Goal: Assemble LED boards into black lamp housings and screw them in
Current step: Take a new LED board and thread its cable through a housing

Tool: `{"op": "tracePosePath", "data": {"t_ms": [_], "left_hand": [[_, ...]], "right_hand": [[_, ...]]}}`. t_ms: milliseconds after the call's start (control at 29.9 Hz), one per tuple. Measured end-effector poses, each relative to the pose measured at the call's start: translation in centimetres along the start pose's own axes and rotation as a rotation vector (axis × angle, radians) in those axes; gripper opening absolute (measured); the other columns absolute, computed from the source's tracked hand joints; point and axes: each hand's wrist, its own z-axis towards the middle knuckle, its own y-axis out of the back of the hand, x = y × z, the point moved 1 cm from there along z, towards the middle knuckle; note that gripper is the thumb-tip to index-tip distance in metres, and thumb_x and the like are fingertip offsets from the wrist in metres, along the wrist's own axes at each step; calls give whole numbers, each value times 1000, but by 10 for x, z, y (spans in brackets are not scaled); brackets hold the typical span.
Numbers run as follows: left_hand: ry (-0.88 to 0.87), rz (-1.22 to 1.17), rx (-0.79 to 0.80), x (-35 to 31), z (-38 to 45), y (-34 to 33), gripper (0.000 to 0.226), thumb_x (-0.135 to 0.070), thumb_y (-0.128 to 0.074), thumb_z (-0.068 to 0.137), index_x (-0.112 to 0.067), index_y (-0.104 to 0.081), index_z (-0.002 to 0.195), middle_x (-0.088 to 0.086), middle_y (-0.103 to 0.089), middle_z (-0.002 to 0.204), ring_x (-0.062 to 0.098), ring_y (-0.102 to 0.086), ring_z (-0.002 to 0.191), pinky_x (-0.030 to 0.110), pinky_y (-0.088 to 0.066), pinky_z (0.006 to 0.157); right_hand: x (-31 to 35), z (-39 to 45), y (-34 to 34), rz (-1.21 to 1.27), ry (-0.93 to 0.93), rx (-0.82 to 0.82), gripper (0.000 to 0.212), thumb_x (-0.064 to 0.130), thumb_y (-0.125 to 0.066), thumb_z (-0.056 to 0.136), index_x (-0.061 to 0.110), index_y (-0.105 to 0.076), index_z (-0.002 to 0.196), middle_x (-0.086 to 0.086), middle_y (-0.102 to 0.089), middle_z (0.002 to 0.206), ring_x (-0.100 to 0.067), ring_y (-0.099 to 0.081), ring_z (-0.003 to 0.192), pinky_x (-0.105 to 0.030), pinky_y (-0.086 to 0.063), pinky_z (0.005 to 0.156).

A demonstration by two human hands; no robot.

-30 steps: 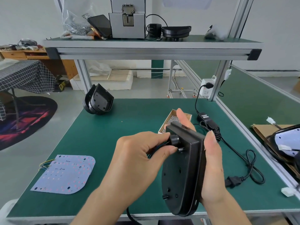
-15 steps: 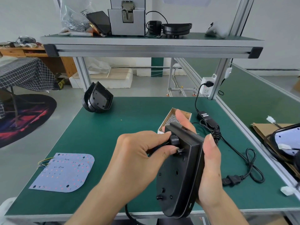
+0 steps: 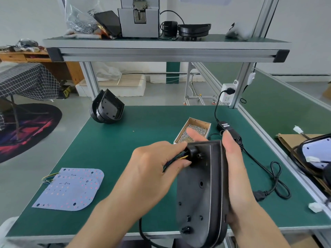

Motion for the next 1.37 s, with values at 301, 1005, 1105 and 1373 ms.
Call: {"op": "tracePosePath", "data": {"t_ms": [301, 1005, 1105, 1373], "left_hand": [[-255, 177, 121, 3, 12, 9, 22, -21, -61, 102, -2, -73, 104, 1, -61, 81, 27, -57, 67, 40, -51, 57], [49, 0, 33, 2, 4, -2, 36, -41, -68, 92, -49, -55, 125, -13, -62, 79, 7, -54, 69, 16, -44, 66], [370, -212, 102, 10, -3, -7, 22, -57, -66, 85, -37, -67, 94, -14, -59, 61, 4, -43, 51, 14, -36, 51], [523, -433, 299, 8, -12, -5, 25, -37, -67, 98, -20, -62, 79, -12, -36, 56, 11, -26, 50, 17, -25, 46]], "right_hand": [[6, 0, -4, 105, -135, 16, 67, 68, -53, 86, 19, -78, 125, -11, -76, 123, -26, -75, 111, -27, -63, 76], [-13, 6, 1, 105, 72, -3, 80, 79, -63, 79, 20, -70, 133, -21, -66, 137, -41, -61, 129, -61, -43, 114], [-13, 11, 4, 12, 185, 73, 88, 79, -68, 76, 19, -62, 139, -29, -58, 138, -49, -56, 122, -71, -35, 114], [-13, 11, 42, -557, 241, 359, 105, 82, -69, 77, 35, -31, 162, 5, -41, 162, -23, -43, 149, -52, -41, 118]]}}
